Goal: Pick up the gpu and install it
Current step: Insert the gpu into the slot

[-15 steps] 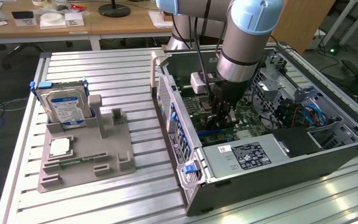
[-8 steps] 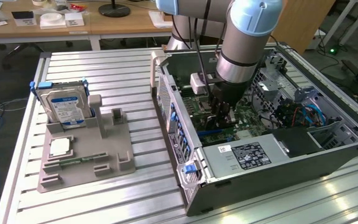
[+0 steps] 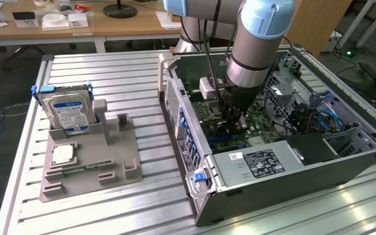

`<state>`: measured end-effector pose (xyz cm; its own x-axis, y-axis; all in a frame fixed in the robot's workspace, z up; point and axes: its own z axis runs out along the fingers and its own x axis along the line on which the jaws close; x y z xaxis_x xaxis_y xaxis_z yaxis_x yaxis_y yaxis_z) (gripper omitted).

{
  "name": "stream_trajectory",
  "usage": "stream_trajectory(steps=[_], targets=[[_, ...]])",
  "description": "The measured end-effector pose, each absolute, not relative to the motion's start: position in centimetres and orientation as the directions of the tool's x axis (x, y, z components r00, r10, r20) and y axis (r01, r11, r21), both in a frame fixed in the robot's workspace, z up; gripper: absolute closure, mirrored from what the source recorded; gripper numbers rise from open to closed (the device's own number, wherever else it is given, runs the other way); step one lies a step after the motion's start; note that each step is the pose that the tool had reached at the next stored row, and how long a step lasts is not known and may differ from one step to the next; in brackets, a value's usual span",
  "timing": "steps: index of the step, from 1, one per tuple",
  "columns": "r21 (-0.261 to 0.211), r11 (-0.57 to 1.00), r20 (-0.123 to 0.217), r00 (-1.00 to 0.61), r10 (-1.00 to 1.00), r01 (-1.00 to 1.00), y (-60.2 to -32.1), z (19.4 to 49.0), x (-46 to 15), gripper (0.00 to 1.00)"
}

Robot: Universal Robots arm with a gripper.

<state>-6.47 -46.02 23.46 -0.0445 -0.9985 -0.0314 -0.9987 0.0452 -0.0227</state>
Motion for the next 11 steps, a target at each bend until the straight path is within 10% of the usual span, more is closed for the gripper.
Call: stream_trajectory(steps=[11], targets=[[-0.023, 0.045, -0.031, -0.045, -0.999, -0.999, -46.01, 22.91, -6.62, 0.72]])
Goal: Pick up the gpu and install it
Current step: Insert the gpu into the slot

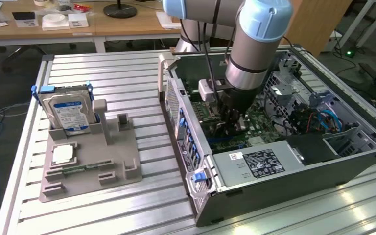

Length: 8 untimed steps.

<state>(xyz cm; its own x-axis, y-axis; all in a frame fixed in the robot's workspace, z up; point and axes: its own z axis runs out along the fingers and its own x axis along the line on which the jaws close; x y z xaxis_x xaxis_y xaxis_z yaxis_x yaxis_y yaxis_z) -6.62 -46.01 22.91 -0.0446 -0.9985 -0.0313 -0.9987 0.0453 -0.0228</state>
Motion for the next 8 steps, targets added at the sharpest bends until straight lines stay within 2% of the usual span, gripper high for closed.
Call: stream_trajectory(steps=[8], targets=[[-0.023, 0.045, -0.032, -0.045, -0.999, -0.999, -46.01, 22.73, -6.63, 0.72]])
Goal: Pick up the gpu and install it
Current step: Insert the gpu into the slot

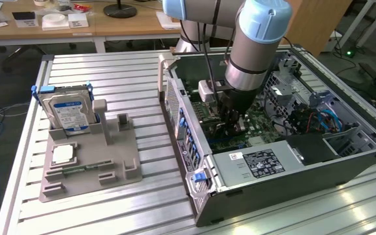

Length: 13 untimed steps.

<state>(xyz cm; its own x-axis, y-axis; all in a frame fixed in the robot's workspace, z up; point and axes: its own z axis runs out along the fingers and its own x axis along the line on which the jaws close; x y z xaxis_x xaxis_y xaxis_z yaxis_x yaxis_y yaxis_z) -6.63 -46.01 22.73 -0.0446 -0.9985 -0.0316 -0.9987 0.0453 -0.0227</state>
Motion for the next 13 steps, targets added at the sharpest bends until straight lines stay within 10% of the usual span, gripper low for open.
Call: stream_trajectory(steps=[13], targets=[[-0.022, 0.045, -0.037, -0.044, -0.998, -0.999, -46.01, 22.3, -6.65, 0.72]])
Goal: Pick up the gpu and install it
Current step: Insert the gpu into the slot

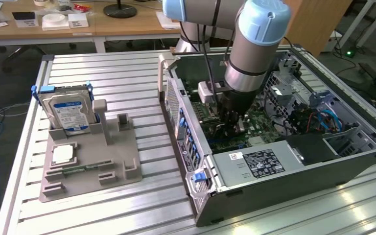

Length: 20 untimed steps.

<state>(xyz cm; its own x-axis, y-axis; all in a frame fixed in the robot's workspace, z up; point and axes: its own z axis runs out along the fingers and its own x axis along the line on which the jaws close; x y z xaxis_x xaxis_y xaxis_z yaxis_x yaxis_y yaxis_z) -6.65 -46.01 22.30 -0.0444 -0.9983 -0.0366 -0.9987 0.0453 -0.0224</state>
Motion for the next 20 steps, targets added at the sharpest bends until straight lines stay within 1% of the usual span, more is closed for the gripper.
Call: stream_trajectory(steps=[13, 19, 20], targets=[[-0.028, 0.045, -0.042, -0.044, -0.998, -0.999, -45.99, 21.95, -7.0, 0.72], [-0.033, 0.045, -0.048, -0.043, -0.998, -0.998, -45.97, 22.35, -7.17, 0.71], [-0.036, 0.045, -0.048, -0.043, -0.998, -0.998, -45.97, 22.56, -7.19, 0.66]])
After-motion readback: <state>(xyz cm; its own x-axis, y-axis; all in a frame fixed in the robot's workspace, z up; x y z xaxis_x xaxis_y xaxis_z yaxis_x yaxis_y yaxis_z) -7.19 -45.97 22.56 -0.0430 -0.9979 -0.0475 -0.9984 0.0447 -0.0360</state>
